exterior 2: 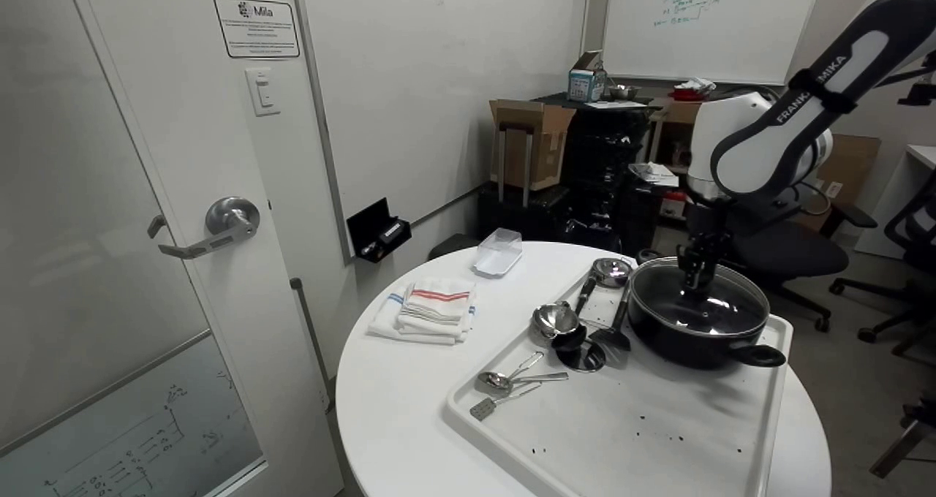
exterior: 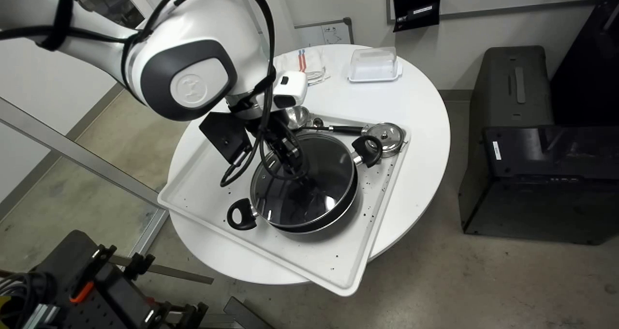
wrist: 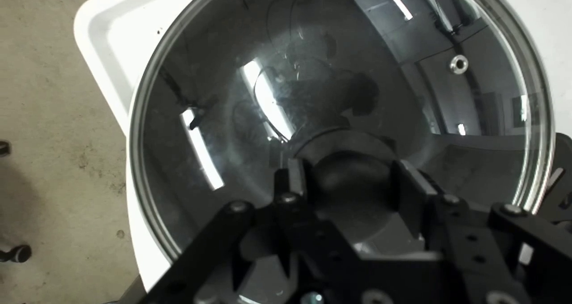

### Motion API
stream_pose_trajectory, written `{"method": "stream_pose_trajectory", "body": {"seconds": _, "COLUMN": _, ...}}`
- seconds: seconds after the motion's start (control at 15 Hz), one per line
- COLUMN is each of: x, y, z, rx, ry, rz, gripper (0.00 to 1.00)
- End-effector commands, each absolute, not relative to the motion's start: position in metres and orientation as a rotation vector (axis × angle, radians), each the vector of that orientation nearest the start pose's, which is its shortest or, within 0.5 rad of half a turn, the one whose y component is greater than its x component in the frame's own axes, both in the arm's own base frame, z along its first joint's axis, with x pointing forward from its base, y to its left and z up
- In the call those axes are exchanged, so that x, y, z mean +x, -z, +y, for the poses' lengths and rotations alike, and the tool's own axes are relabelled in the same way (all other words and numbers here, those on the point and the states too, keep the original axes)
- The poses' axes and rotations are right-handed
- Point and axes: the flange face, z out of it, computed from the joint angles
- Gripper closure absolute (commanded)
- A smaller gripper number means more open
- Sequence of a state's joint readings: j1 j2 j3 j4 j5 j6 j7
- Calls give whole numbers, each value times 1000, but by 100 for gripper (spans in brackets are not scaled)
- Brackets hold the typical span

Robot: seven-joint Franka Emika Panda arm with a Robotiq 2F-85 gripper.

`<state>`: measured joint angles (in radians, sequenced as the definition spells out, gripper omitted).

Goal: Put the clear lid on the black pot

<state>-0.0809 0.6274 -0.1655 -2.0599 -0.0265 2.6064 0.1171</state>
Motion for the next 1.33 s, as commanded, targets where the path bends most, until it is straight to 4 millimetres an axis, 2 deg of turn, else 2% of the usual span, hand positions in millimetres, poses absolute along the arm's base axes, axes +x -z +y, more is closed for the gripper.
{"method": "stream_pose_trajectory", "body": {"seconds": 0.0, "x": 565, "y": -123, "z": -154, "rx": -3186, "ry": -185, "rz": 545, "gripper": 74}}
{"method": "stream_pose_trajectory", "body": {"seconds": 0.53, "x": 574, "y": -122, "z": -160, "rx": -3080, "ry": -330, "rz": 573, "gripper": 74}}
{"method": "stream_pose_trajectory", "body": {"seconds": 1.27, "x": 582, "y": -141, "z": -172, "rx": -2996, "ry": -316, "rz": 601, "gripper": 74}}
